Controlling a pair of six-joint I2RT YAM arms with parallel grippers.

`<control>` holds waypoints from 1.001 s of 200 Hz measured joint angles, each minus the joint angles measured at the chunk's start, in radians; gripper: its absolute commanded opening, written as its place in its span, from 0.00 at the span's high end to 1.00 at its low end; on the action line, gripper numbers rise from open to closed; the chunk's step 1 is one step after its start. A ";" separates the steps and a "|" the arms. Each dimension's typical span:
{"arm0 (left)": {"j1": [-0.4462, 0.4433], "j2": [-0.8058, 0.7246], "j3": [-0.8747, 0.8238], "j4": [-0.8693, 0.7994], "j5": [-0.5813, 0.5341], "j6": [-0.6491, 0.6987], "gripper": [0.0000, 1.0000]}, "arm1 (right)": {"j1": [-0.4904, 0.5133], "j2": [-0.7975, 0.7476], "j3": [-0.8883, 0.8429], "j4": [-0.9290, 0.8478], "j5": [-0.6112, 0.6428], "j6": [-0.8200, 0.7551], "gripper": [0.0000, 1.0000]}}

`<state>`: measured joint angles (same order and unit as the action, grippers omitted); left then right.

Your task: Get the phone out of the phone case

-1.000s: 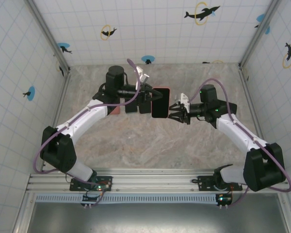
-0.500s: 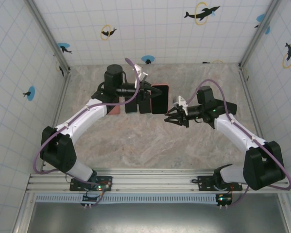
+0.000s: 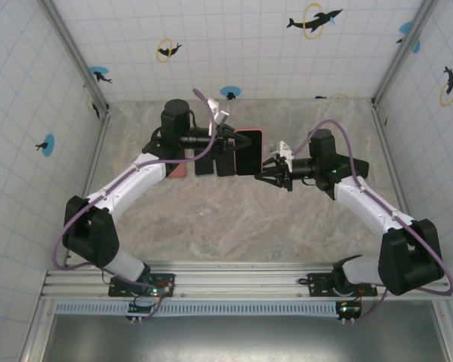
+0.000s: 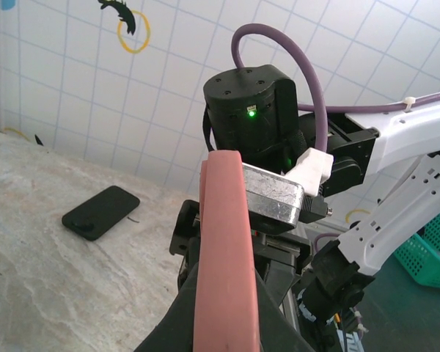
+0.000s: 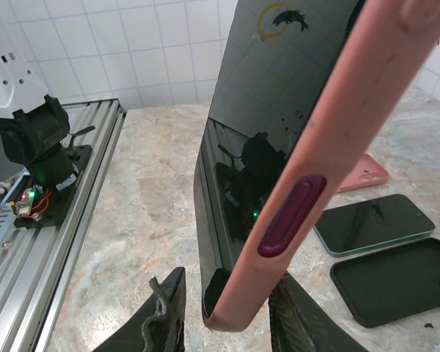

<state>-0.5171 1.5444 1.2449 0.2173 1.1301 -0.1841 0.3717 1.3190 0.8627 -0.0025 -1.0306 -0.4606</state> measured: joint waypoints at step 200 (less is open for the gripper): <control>0.000 0.000 -0.003 0.000 0.004 -0.009 1.00 | 0.002 0.032 0.000 -0.008 -0.042 -0.009 0.81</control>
<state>-0.5171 1.5444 1.2423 0.2176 1.1339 -0.1932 0.3740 1.3506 0.8627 -0.0105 -1.0721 -0.4698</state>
